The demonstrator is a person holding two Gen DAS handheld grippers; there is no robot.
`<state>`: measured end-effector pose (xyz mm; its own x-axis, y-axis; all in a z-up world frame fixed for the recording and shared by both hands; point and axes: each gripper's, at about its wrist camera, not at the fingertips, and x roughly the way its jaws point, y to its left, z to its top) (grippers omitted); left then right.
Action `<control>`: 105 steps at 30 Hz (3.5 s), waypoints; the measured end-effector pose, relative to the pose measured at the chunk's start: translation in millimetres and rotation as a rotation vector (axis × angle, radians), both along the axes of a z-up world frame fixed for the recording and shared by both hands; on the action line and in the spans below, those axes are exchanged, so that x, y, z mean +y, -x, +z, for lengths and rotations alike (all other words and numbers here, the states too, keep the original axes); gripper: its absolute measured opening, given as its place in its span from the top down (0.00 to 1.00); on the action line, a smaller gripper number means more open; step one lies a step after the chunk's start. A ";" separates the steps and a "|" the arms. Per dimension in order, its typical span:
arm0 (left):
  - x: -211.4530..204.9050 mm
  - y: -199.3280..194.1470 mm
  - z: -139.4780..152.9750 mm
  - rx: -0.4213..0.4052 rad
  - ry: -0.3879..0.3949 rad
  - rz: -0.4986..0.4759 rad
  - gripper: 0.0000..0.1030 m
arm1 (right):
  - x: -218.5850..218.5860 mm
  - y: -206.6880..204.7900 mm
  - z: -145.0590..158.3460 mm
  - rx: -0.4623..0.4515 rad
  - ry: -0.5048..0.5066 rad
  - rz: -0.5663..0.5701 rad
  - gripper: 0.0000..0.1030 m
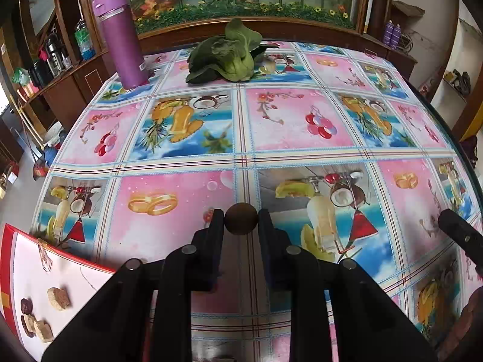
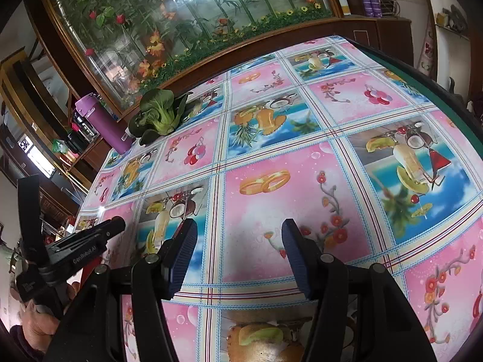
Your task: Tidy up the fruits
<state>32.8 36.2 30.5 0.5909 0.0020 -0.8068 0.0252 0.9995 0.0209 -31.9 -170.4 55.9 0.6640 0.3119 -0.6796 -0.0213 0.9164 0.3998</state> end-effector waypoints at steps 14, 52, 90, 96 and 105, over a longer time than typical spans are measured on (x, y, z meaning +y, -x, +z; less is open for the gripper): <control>13.9 -2.0 -15.9 0.064 0.059 0.031 0.69 | -0.7 -0.4 0.7 0.005 -0.027 0.015 0.44; 87.4 123.6 41.3 -0.099 0.002 0.176 0.76 | 21.4 2.7 -5.3 -0.010 0.102 0.069 0.44; 173.4 270.3 60.6 -0.252 -0.038 0.469 0.08 | 236.5 161.4 75.3 -0.290 0.116 0.566 0.38; 181.5 279.8 62.6 -0.265 -0.052 0.503 0.05 | 240.8 173.4 82.2 -0.338 0.118 0.564 0.33; 191.0 289.5 65.6 -0.298 -0.166 0.619 0.00 | 253.6 177.9 76.4 -0.362 0.136 0.593 0.32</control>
